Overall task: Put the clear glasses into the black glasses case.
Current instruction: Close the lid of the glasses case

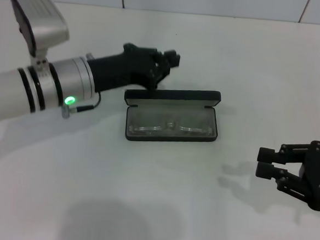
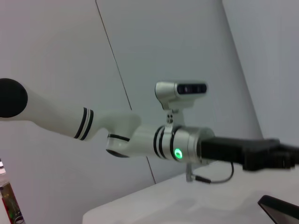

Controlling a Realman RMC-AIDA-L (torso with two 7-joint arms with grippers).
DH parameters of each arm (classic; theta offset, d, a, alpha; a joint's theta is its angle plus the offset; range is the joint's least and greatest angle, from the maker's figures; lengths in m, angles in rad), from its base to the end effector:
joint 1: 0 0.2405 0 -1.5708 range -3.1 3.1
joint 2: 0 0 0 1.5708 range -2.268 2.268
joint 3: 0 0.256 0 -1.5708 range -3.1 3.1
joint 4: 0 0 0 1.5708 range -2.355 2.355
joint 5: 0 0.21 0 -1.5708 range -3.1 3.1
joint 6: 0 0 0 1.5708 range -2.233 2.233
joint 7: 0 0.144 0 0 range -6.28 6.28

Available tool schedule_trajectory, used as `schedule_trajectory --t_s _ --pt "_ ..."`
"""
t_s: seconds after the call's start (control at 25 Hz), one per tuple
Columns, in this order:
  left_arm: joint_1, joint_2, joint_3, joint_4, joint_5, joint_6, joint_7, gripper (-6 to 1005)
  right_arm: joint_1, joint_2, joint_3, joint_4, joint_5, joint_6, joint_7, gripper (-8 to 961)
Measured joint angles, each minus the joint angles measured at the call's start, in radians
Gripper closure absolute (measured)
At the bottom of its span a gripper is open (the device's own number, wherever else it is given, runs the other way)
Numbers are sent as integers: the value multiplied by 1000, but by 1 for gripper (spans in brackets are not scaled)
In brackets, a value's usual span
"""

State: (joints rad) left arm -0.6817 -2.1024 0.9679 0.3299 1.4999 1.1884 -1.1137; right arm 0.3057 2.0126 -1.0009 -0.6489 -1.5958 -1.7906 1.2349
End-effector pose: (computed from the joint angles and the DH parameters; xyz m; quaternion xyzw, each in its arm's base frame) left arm -0.2176 0.3740 -0.0627 -0.9096 -0.2013 -0.2999 0.2054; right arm 0.2706 0.2577 0.0136 -0.9220 0.1549 0.3494 0.0612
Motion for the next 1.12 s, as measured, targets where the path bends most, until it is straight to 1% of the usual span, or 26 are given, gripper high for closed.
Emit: schedule_trajectory --t_s 0.2,0.44,0.72,0.96,1.12 --pt "-2 -4 7 -43 -2 -6 17 903 6 1 1 0 2 0 0 691" --pt "3 -6 83 -74 -52 -12 29 903 11 2 3 1 3 1 1 680" --pt "12 -5 90 -109 -65 -24 49 903 15 1 3 2 4 3 2 668" --pt "26 -5 95 -114 -62 -24 48 904 15 1 4 2 6 4 6 657" --pt "42 -4 141 -116 -65 -17 40 904 16 1 4 3 6 4 9 650"
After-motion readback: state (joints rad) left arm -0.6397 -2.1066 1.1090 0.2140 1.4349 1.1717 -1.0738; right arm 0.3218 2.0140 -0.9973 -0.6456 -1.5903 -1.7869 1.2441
